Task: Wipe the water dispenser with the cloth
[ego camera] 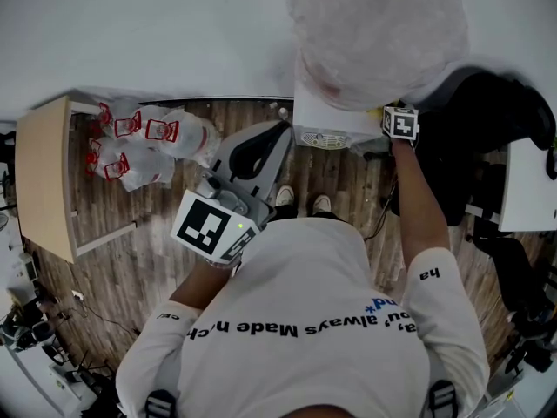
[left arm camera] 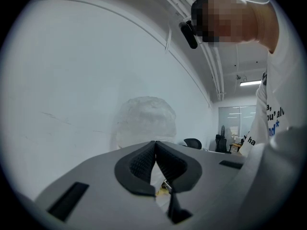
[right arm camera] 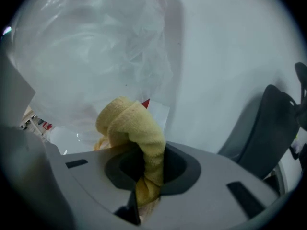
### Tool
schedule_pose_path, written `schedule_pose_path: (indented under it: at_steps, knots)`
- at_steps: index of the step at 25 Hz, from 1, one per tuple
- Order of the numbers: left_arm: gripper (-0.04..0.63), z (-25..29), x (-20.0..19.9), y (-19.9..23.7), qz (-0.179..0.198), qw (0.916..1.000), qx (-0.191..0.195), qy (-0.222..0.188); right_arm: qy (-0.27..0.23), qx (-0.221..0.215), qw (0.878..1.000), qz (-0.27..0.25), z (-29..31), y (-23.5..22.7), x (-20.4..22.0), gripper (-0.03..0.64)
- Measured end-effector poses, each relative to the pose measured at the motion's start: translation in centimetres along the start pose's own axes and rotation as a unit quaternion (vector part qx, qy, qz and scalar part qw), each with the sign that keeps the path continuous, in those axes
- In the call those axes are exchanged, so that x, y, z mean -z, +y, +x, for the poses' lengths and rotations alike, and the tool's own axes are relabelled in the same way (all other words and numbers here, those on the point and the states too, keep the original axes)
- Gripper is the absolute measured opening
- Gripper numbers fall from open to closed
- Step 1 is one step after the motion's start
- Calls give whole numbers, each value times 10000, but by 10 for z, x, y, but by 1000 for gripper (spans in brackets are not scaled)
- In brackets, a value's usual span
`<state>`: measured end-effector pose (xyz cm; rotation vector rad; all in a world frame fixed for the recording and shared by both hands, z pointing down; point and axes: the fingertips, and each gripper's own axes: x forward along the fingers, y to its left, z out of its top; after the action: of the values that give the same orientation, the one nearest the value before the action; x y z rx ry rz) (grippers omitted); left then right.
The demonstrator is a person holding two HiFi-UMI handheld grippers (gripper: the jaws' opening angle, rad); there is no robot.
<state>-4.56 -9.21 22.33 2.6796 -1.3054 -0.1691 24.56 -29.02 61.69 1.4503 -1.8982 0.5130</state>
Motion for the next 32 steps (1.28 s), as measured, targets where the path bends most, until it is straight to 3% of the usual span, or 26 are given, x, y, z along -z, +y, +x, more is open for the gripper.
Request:
schedule_pose_path:
  at_steps: [10, 32]
  knots:
    - [20, 16, 4, 3, -73, 9999, 117, 35, 17, -182, 9996, -207, 19, 2, 12, 60]
    - [20, 0, 2, -1, -105, 9997, 225, -1, 34, 16, 9996, -283, -3, 10, 29, 55]
